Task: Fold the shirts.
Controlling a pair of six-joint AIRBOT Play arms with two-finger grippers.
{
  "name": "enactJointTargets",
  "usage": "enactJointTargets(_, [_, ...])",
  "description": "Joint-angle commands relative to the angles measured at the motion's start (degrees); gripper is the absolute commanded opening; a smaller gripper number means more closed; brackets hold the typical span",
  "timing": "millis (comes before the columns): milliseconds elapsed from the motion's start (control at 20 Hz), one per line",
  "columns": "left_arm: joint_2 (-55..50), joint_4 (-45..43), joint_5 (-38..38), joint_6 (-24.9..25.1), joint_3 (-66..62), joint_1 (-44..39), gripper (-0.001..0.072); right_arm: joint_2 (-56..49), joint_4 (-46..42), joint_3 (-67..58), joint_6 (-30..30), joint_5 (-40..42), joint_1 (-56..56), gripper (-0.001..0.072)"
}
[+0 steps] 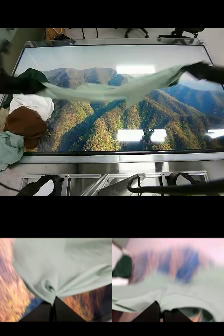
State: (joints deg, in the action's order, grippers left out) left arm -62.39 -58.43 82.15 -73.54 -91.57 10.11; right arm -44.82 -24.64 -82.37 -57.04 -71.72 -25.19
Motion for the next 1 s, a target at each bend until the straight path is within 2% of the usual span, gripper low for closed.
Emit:
enactJointTargets(0, [8.81,-0.83,-6.34,-0.09,-17.05,0.07,0.0009,7.17,2.73,-16.09,0.26,2.49,-7.30,0.0018])
enactJointTargets(150, [15.28,-7.85,-15.61,0.04,-25.53,0.04,0.0010,10.36,-2.01,-23.12,0.24,8.37,-10.43,0.0018])
enactJointTargets(250, [17.90,-11.56,-17.90,0.24,-26.21,0.04,0.0010,10.62,-2.14,-24.15,0.20,8.52,-10.84,0.0018])
enactJointTargets(450, [18.32,-11.82,-17.59,1.53,-15.65,-0.07,0.0010,6.29,1.53,-23.21,0.04,0.00,-10.86,0.0019])
enactJointTargets(600, [10.75,-6.88,-15.69,3.23,-5.90,-3.63,0.0010,1.81,9.46,-14.16,2.01,-7.45,-10.64,0.0019])
enactJointTargets(700, [2.60,-6.10,-17.22,3.74,-0.44,-8.22,0.0010,-0.50,9.75,-2.67,5.42,-7.10,-8.61,0.0019])
enactJointTargets(800, [-6.93,-6.10,-20.41,4.13,3.69,-11.85,0.0010,-3.58,8.83,10.40,10.43,-3.85,-5.33,0.0019])
enactJointTargets(950, [-23.63,-6.01,-23.17,3.82,2.56,-14.64,0.0010,-11.52,8.87,25.59,20.00,9.29,-0.20,0.0019])
